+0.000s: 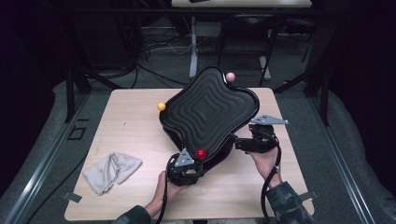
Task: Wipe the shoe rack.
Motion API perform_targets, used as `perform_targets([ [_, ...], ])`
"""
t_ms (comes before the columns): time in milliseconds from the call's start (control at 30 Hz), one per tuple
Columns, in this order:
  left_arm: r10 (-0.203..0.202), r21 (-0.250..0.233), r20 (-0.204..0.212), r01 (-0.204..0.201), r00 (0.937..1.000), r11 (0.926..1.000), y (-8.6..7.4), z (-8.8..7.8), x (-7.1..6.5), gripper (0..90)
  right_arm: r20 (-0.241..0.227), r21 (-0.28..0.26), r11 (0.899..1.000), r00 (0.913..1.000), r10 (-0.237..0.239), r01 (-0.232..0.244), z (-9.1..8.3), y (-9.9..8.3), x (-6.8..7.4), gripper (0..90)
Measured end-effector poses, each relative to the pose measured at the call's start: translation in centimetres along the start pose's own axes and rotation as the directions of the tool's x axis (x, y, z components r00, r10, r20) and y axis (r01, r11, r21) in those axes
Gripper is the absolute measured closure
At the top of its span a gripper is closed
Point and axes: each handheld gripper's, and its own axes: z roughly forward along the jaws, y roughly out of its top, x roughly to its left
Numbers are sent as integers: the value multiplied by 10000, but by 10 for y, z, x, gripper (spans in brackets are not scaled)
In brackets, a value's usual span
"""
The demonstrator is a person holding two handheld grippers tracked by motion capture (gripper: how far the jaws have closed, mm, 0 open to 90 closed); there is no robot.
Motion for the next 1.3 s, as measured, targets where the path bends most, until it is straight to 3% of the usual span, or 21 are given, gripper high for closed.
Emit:
perform_targets([
  [100, -85, -8, -103, 85, 9999, 10000, 0, -12, 3, 473, -105, -16, 9998, 9997, -220, 220, -7, -1, 9, 146],
  [167, -132, -34, -278, 131, 9995, 9999, -2, -22, 8, 421, -478, 39, 9993, 9982, -366, 368, -10, -1, 17, 142],
  [333, -593, -283, -1038, 566, 9928, 9980, -6, -49, 34, 340, -1108, 199, 9952, 9895, -930, 958, -6, -3, 49, 138],
  [400, -862, -470, -1434, 802, 9859, 9957, -8, -60, 47, 321, -1647, 239, 9921, 9793, -1176, 1232, -1, -5, 61, 137],
  [433, -997, -545, -1636, 919, 9815, 9943, -8, -66, 54, 301, -1491, 279, 9900, 9798, -1330, 1386, 1, -6, 68, 137],
  [467, -1136, -682, -1860, 1026, 9760, 9924, -9, -71, 60, 286, -1712, 340, 9876, 9745, -1453, 1532, 4, -6, 74, 138],
  [533, -1310, -809, -2255, 1155, 9654, 9900, -7, -79, 72, 265, -1665, 509, 9826, 9717, -1678, 1784, 10, -7, 86, 142],
  [600, -1447, -932, -2575, 1245, 9554, 9878, -2, -85, 84, 250, -2185, 475, 9790, 9584, -1837, 1984, 18, -8, 96, 169],
  [767, -1629, -1223, -3329, 1288, 9288, 9841, 23, -91, 110, 228, -2085, 712, 9704, 9549, -2116, 2306, 33, -10, 112, 401],
  [900, -1561, -1080, -3771, 1240, 9129, 9864, 44, -84, 127, 223, -1856, 928, 9653, 9567, -2242, 2442, 36, -15, 112, 578],
  [1033, -1538, -978, -4171, 1240, 8957, 9875, 58, -75, 141, 240, -2040, 857, 9640, 9515, -2304, 2518, 33, -19, 108, 591],
  [1067, -1592, -975, -4261, 1297, 8906, 9867, 61, -73, 144, 256, -1913, 932, 9636, 9543, -2295, 2504, 31, -19, 107, 592],
  [1100, -1607, -939, -4278, 1331, 8895, 9866, 63, -71, 147, 280, -1912, 940, 9623, 9532, -2342, 2553, 30, -20, 105, 592],
  [1167, -1555, -999, -4474, 1235, 8807, 9873, 68, -69, 151, 328, -2044, 914, 9631, 9513, -2308, 2533, 28, -21, 103, 592],
  [1233, -1604, -1024, -4491, 1277, 8790, 9865, 73, -65, 155, 377, -2033, 972, 9618, 9511, -2325, 2559, 26, -21, 100, 593],
  [1267, -1493, -935, -4608, 1195, 8749, 9884, 75, -63, 156, 405, -2037, 990, 9619, 9514, -2311, 2548, 24, -22, 99, 592],
  [1300, -1421, -868, -4594, 1149, 8768, 9896, 77, -61, 157, 428, -2059, 979, 9611, 9501, -2342, 2581, 24, -22, 98, 593],
])
